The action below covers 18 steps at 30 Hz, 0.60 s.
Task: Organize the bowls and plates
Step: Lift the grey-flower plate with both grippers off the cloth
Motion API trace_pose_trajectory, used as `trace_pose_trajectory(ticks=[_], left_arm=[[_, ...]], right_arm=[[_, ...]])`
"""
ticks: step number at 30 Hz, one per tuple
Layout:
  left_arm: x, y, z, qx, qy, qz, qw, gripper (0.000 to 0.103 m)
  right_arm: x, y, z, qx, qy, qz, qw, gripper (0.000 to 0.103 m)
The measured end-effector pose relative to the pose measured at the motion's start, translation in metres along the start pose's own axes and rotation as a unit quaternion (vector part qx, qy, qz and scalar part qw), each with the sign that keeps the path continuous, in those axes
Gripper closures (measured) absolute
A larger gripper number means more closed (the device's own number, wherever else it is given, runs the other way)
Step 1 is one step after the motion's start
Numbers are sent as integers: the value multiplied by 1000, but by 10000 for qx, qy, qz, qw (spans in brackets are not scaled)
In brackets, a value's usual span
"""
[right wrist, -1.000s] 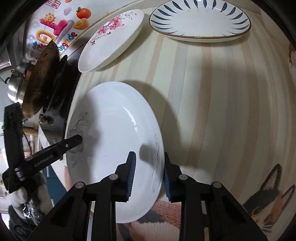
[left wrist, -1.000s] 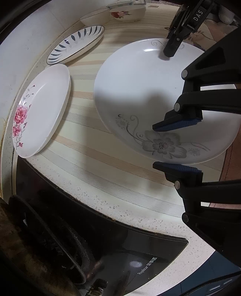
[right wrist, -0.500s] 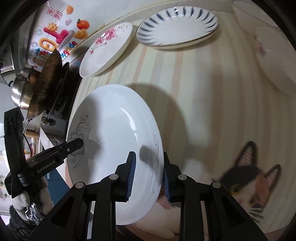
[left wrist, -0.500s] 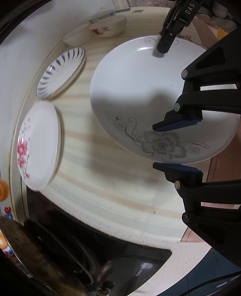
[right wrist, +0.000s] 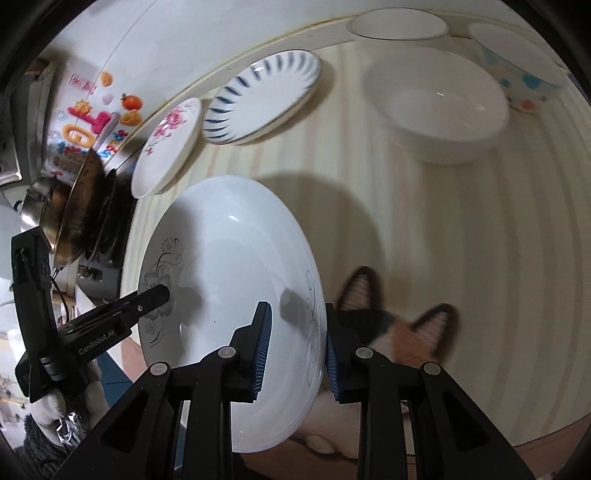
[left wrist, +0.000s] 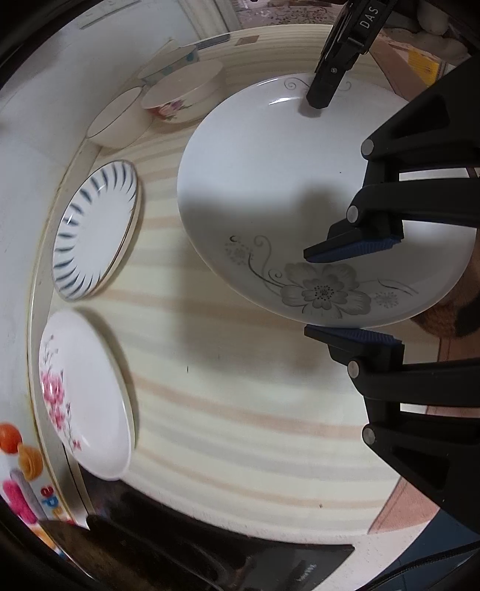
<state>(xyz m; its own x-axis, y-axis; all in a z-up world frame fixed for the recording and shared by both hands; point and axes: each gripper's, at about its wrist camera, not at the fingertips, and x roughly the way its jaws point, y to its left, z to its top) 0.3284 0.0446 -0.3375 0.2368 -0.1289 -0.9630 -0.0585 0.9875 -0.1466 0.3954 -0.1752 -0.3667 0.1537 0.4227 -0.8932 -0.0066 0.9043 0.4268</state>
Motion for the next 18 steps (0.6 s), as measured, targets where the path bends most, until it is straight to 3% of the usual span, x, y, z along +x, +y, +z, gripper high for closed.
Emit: trace_pose_trajectory(ticks=[18], left_arm=[[25, -25, 2, 212, 212, 117, 9995, 72]], right_arm=[[18, -33, -9, 342, 191, -114, 9992, 74]])
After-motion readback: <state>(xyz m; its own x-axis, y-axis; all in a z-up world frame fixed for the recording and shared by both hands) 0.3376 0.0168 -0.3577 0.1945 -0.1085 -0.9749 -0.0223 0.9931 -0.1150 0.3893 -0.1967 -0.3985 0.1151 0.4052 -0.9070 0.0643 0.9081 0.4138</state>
